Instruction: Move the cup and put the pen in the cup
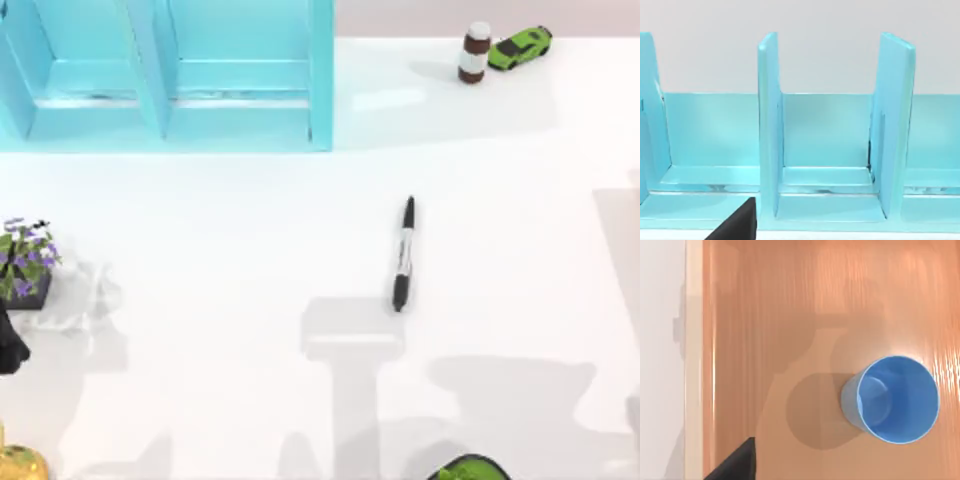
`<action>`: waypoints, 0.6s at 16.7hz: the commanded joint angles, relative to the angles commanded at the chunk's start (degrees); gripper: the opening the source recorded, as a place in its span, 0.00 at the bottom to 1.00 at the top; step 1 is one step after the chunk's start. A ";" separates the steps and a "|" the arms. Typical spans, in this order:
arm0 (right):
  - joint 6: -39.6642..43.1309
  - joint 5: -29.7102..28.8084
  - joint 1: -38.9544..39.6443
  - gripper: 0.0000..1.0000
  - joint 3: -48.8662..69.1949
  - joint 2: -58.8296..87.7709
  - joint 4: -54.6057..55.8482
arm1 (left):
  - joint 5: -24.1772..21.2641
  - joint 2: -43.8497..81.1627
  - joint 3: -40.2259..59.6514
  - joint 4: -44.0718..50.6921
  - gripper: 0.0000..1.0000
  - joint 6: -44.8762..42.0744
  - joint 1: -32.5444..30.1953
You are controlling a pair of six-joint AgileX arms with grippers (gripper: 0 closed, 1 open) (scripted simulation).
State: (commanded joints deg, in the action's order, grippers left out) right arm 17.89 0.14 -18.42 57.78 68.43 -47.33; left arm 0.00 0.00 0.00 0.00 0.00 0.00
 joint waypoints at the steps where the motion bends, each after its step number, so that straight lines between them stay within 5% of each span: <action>1: 1.37 -0.02 -1.44 1.00 4.36 5.05 -3.69 | 0.00 0.00 0.00 0.00 1.00 0.00 0.00; 10: 10.02 -0.06 -10.52 1.00 33.31 37.52 -25.96 | 0.00 0.00 0.00 0.00 1.00 0.00 0.00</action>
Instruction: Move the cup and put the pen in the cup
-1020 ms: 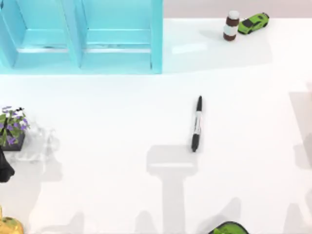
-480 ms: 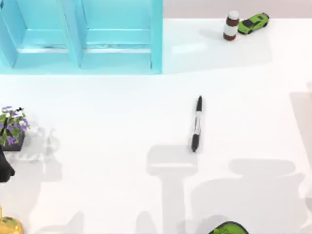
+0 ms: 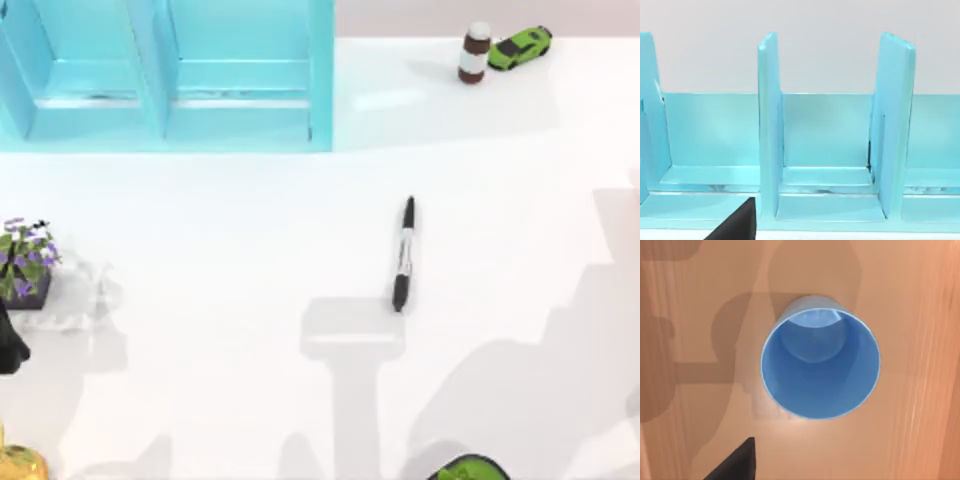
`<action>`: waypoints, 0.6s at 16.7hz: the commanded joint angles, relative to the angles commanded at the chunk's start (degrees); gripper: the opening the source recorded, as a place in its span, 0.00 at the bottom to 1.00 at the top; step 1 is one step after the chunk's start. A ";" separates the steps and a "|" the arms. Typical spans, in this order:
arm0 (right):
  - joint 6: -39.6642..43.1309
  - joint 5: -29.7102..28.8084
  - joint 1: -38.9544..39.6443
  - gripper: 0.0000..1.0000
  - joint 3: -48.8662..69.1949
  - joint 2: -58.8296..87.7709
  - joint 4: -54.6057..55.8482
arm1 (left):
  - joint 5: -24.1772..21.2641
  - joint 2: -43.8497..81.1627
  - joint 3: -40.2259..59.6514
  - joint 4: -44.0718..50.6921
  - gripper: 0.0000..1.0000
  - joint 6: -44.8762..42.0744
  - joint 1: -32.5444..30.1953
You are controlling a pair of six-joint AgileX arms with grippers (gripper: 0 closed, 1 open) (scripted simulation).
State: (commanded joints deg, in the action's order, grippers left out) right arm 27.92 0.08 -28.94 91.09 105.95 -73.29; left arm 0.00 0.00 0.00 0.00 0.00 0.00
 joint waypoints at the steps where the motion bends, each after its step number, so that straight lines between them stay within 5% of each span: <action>1: 0.36 0.01 -0.38 1.00 1.23 1.33 -0.91 | 0.00 0.00 0.00 0.00 1.00 0.00 0.00; 10: 0.44 0.01 -0.48 1.00 0.26 2.65 0.64 | 0.00 0.00 0.00 0.00 1.00 0.00 0.00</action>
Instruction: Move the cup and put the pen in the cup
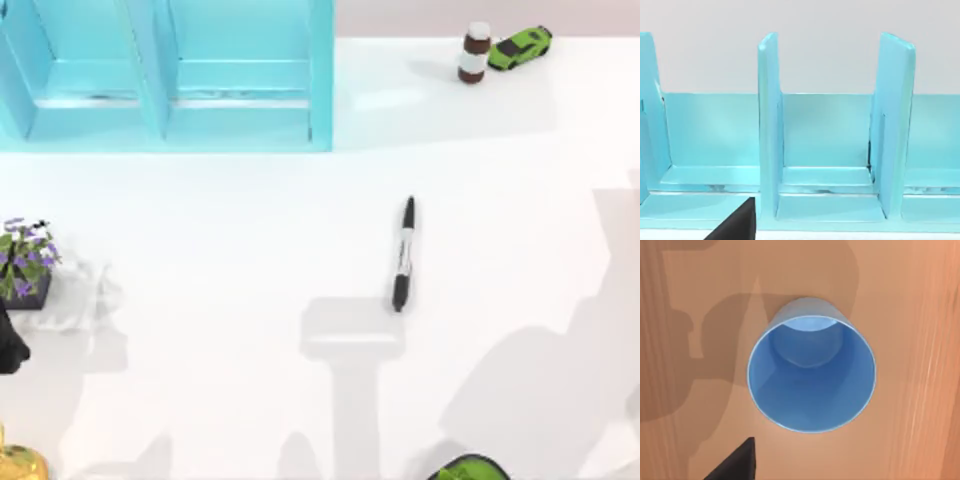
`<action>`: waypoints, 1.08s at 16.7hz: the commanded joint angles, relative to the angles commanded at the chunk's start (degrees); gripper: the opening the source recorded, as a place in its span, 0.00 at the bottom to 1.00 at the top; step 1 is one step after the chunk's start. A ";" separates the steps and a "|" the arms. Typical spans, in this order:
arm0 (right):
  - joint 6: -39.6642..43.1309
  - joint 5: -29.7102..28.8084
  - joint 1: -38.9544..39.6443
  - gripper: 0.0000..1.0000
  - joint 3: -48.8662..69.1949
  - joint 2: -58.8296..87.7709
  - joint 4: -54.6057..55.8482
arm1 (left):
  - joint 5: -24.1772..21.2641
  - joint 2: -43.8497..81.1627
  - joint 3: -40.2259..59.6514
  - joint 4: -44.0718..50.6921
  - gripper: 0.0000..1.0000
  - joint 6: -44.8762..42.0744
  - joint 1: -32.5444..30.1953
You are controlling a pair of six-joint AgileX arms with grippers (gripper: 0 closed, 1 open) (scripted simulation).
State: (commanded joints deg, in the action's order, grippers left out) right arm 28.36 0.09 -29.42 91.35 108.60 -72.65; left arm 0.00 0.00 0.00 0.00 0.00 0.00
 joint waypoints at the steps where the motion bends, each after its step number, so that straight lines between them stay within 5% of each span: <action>1: 0.00 0.00 0.01 1.00 -1.19 0.31 1.50 | 0.00 0.00 0.00 0.00 1.00 0.00 0.00; 9: -0.16 -0.02 0.11 1.00 -13.79 3.88 17.68 | 0.00 0.00 0.00 0.00 1.00 0.00 0.00; 15: -0.10 -0.03 0.04 1.00 -15.03 4.25 19.32 | 0.00 0.00 0.00 0.00 1.00 0.00 0.00; 18: -0.10 -0.03 0.04 0.77 -15.03 4.25 19.32 | 0.00 0.00 0.00 0.00 1.00 0.00 0.00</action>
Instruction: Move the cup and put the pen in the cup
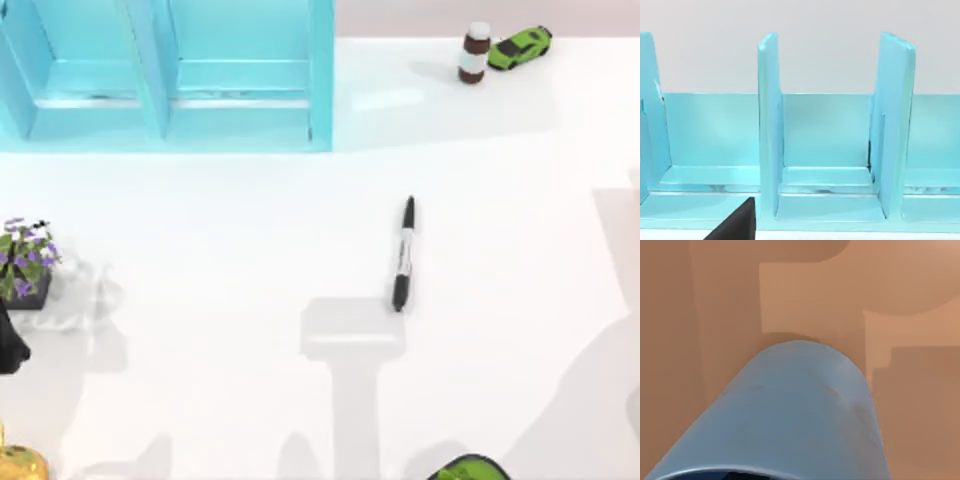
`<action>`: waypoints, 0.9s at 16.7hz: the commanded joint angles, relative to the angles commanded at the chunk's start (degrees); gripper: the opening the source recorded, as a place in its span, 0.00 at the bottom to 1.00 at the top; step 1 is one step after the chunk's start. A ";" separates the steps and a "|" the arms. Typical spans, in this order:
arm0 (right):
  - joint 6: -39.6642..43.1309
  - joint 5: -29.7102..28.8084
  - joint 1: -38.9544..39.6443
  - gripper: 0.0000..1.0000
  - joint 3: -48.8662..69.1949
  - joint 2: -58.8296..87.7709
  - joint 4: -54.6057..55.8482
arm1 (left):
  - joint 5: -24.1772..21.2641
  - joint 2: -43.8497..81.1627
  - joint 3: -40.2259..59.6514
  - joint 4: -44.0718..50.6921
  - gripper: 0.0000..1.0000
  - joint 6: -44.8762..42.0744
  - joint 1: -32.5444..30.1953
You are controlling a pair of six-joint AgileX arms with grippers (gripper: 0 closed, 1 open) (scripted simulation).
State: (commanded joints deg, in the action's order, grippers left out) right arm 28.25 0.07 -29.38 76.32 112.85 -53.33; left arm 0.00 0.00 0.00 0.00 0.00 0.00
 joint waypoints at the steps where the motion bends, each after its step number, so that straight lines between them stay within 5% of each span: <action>1: 0.00 0.00 0.00 0.70 0.00 0.00 0.00 | 0.00 0.00 0.00 0.00 1.00 0.00 0.00; 10: 0.00 0.00 0.00 0.02 0.00 0.00 0.00 | 0.00 0.00 0.00 0.00 1.00 0.00 0.00; 15: 0.00 0.00 0.00 0.00 0.00 0.00 0.00 | 0.00 0.00 0.00 0.00 1.00 0.00 0.00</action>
State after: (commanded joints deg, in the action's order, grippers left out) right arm 28.25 0.07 -29.38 76.32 112.85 -53.33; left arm 0.00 0.00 0.00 0.00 0.00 0.00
